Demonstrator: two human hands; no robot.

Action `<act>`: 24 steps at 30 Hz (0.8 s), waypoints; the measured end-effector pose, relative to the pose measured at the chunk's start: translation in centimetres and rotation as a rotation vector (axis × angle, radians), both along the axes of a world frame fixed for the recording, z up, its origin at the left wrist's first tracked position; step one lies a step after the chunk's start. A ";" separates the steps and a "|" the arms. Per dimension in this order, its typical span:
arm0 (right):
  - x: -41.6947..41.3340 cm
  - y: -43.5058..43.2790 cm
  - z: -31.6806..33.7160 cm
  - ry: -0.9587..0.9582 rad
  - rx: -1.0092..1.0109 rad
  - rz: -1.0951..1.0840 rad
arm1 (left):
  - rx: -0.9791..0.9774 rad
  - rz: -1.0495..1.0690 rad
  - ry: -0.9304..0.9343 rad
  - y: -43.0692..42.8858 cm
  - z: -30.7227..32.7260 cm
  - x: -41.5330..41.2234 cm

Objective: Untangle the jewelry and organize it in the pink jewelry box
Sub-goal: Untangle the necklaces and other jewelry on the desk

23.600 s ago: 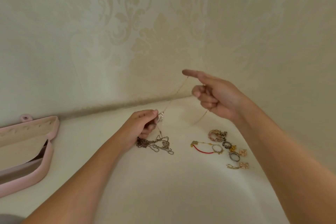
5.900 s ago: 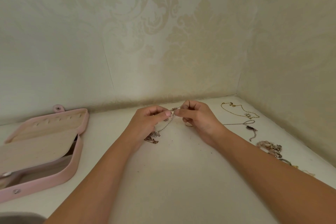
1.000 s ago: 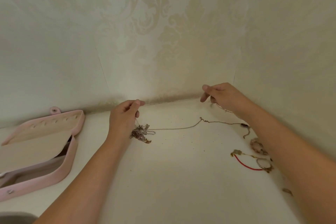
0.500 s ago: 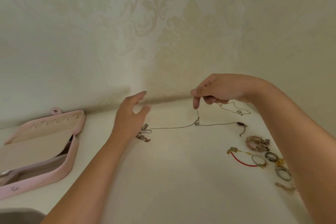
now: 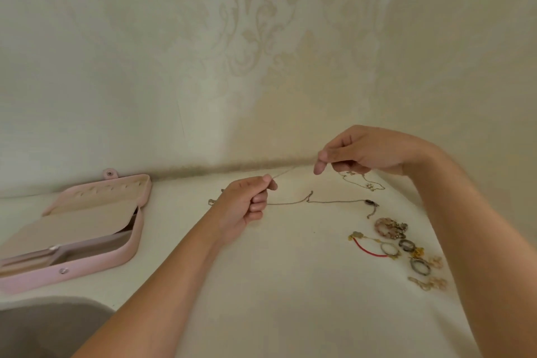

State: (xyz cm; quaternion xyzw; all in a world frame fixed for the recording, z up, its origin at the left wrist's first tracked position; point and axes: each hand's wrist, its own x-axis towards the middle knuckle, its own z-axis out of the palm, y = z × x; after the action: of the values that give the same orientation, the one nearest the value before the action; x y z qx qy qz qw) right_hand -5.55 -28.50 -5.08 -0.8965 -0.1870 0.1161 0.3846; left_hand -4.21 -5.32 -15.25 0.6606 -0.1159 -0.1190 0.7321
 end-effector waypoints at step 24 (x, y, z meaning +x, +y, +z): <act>1.9 -5.1 -2.3 0.193 0.129 -0.163 | -0.069 0.155 0.046 1.6 -1.0 1.5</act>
State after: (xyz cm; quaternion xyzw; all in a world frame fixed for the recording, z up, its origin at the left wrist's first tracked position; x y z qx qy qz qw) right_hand -3.62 -33.58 -7.36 -0.8668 -0.0828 0.1576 0.4658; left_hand -2.70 -3.73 -16.29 0.6389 -0.0516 -0.0727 0.7641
